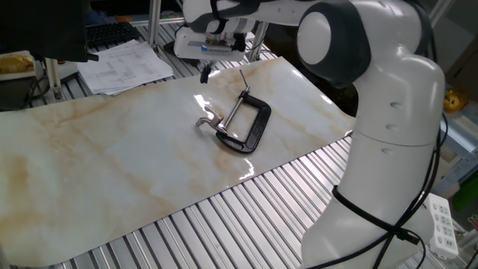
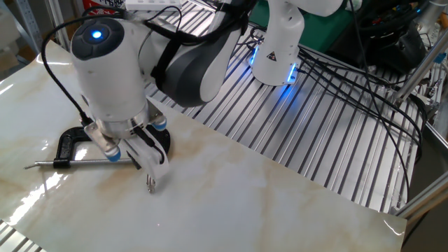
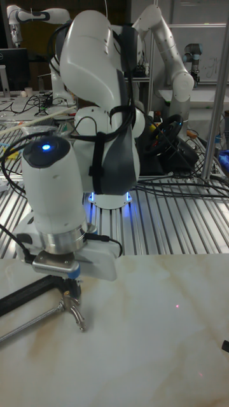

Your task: Turn on the water tap

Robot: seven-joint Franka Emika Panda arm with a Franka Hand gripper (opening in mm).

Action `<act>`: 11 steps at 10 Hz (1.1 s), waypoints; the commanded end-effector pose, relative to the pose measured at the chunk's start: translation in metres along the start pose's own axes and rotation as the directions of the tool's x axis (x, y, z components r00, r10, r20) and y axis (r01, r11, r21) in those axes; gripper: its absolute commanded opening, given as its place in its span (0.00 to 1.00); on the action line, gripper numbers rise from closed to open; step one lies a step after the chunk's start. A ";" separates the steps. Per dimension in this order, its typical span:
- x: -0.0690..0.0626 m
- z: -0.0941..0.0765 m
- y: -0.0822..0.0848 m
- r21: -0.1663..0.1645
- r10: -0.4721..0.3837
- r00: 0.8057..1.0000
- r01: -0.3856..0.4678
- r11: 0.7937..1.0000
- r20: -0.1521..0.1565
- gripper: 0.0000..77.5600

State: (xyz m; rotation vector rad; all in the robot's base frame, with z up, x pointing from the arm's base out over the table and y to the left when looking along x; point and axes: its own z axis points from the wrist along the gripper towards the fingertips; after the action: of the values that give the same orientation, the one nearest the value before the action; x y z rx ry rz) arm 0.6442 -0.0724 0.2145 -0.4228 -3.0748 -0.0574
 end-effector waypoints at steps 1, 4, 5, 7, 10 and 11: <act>-0.023 0.041 -0.003 -0.026 -0.039 0.998 0.040 0.999 0.053 0.00; -0.027 0.056 -0.008 -0.044 -0.052 0.997 0.054 0.998 0.049 0.00; -0.028 0.061 -0.008 -0.048 -0.053 0.997 0.056 0.997 0.052 0.00; -0.028 0.071 -0.007 -0.056 -0.052 0.997 0.055 0.997 0.061 0.00; -0.023 0.079 -0.009 -0.057 -0.055 0.996 0.059 0.997 0.064 0.00; -0.020 0.082 -0.012 -0.059 -0.052 0.997 0.056 0.997 0.063 0.00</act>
State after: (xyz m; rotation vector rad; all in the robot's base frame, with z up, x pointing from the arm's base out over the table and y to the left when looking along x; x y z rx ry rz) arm 0.6588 -0.0842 0.1313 -0.3455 -3.1481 -0.1403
